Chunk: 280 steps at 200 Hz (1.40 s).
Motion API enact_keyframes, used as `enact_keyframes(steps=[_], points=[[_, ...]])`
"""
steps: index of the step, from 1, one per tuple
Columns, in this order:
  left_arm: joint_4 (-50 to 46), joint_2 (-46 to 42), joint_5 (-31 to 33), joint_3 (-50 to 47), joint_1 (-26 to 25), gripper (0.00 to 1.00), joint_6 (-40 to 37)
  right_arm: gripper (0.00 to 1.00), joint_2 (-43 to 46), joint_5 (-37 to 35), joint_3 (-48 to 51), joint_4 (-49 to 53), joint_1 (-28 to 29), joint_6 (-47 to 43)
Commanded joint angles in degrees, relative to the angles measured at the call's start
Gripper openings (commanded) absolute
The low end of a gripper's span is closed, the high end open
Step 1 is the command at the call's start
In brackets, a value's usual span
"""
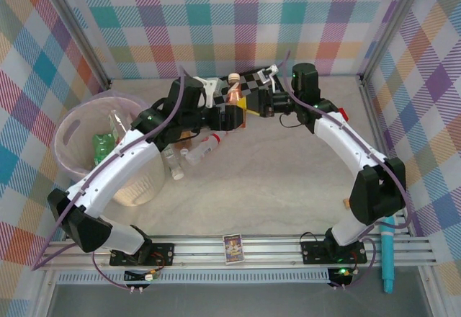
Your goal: Put the plastic bottles in the bin
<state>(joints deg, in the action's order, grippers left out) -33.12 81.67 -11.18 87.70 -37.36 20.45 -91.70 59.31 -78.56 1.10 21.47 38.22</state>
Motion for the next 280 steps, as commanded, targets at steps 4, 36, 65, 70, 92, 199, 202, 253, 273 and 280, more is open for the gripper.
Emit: enact_keyframes(steps=[4,36,65,70,92,199,202,253,273,280], points=[[2.3,1.2,-0.9,1.5,-0.6,0.86,1.9,0.49,2.5,1.9,0.6,-5.9,0.5,1.0],[4.9,1.1,-0.5,-0.6,-1.0,0.78,3.3,0.49,1.9,2.0,1.4,-10.1,0.6,3.1],[4.9,0.7,0.1,-0.6,-1.0,0.7,3.3,0.49,1.6,1.9,1.0,-10.5,0.6,3.5],[4.9,0.7,0.1,-0.6,-1.0,0.68,3.3,0.5,1.6,1.6,0.9,-10.2,0.6,3.3],[5.0,0.3,0.4,-0.4,-1.0,0.64,3.1,0.64,1.5,0.4,0.7,-8.9,0.7,2.2],[-9.5,-4.0,10.2,7.5,2.3,0.53,-2.3,0.96,5.4,-15.8,-3.3,13.6,-5.1,-11.5],[-10.9,-4.4,10.9,8.1,2.8,0.53,-2.5,0.96,5.7,-16.5,-3.2,14.5,-5.1,-12.1],[-29.1,-14.3,18.1,13.9,18.6,0.41,-7.1,0.98,7.2,-20.3,2.6,18.8,-5.3,-16.9],[-34.5,-17.7,21.4,13.7,23.6,0.37,-8.0,0.99,6.9,-17.9,6.1,16.0,-5.2,-14.0],[-35.7,-19.1,21.5,13.0,25.4,0.36,-8.0,0.99,6.8,-16.7,7.6,14.1,-5.2,-12.5]])
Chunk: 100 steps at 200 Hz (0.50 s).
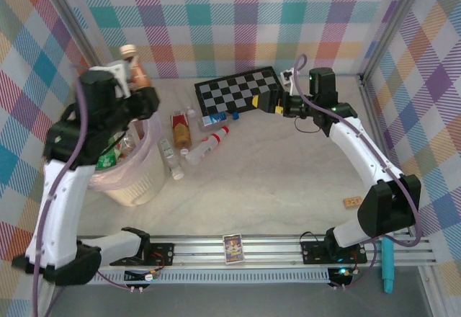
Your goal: Put the plastic bottles in the bin
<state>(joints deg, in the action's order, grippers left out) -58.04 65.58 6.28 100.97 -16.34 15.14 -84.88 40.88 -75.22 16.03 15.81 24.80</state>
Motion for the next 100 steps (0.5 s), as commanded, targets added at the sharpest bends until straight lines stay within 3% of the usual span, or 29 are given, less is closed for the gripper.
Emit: enact_keyframes(steps=[1,47,100], points=[[-10.9,-3.2,4.0,-0.4,4.7,0.35,-2.6,0.99,0.0,1.8,4.5,-1.1,0.4,1.2],[-14.1,-6.2,0.7,-7.8,15.0,0.31,-2.4,0.98,-1.9,4.8,8.7,-8.4,0.4,6.5],[-15.2,-8.8,-4.1,-17.8,15.6,0.36,0.5,0.98,-3.9,4.8,8.6,-8.1,0.4,5.6]])
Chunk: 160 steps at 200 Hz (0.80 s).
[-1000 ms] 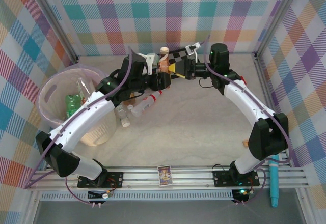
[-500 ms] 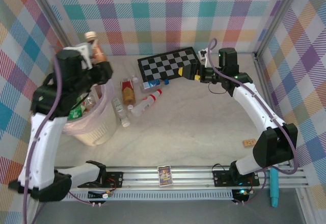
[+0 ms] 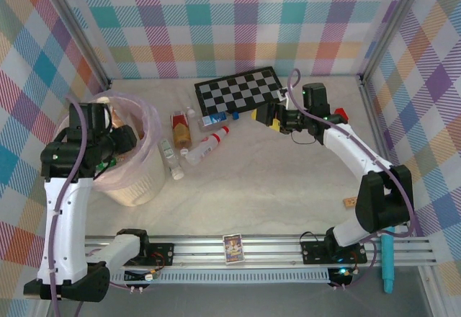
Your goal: Put the plastic bottles in the bin
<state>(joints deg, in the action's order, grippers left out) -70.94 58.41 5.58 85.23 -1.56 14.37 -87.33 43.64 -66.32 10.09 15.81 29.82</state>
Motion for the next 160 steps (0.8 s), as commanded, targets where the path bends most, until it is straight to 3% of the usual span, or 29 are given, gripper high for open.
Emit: enact_keyframes(steps=[1,81,102,137,160], points=[[-2.4,-1.6,-3.5,-2.1,0.9,0.37,1.3,0.98,-1.6,2.1,-0.2,-2.3,0.5,0.6],[-1.2,-1.2,-12.4,-8.4,0.8,0.39,-1.4,0.98,-4.2,0.9,-0.6,-1.6,0.5,2.1],[-0.2,-1.2,-13.4,-8.9,0.9,0.56,-1.4,0.97,-6.0,-1.8,-1.9,0.5,1.4,5.0],[-0.2,-0.5,-13.2,-6.0,0.8,0.67,-1.7,0.95,-10.0,-7.9,-4.9,2.0,5.1,12.3],[-0.8,0.3,-12.7,-3.1,0.9,0.78,-2.7,0.93,-11.8,-15.6,-5.1,0.9,9.2,17.9]])
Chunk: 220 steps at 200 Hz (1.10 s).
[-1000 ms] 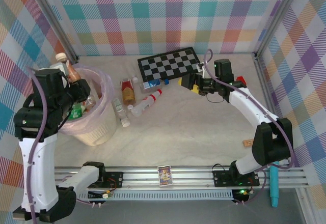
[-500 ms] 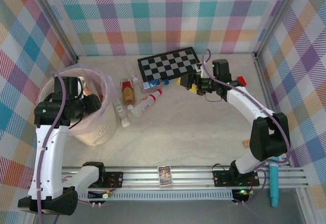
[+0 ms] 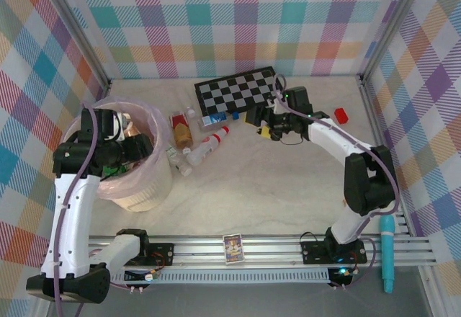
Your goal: Put the plastic bottles in the bin
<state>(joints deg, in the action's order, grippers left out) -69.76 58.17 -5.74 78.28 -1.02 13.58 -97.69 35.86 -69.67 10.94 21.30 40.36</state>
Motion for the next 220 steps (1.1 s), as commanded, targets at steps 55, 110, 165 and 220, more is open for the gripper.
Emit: enact_keyframes(steps=[55,110,165,220], points=[[-4.7,3.7,1.3,11.7,0.3,0.97,-5.0,0.86,-7.5,-24.1,-4.4,0.8,13.9,22.6],[-9.1,6.9,9.6,19.4,0.3,1.0,-7.8,0.85,-14.6,-34.6,-16.8,5.8,22.1,16.9],[-7.5,5.4,9.1,21.0,0.3,1.0,-7.2,0.88,-28.0,-41.1,-40.5,18.2,27.4,-7.0],[-6.1,3.7,13.2,21.1,0.3,1.0,-6.4,0.86,-42.0,-37.8,-56.5,20.6,29.5,-15.7]])
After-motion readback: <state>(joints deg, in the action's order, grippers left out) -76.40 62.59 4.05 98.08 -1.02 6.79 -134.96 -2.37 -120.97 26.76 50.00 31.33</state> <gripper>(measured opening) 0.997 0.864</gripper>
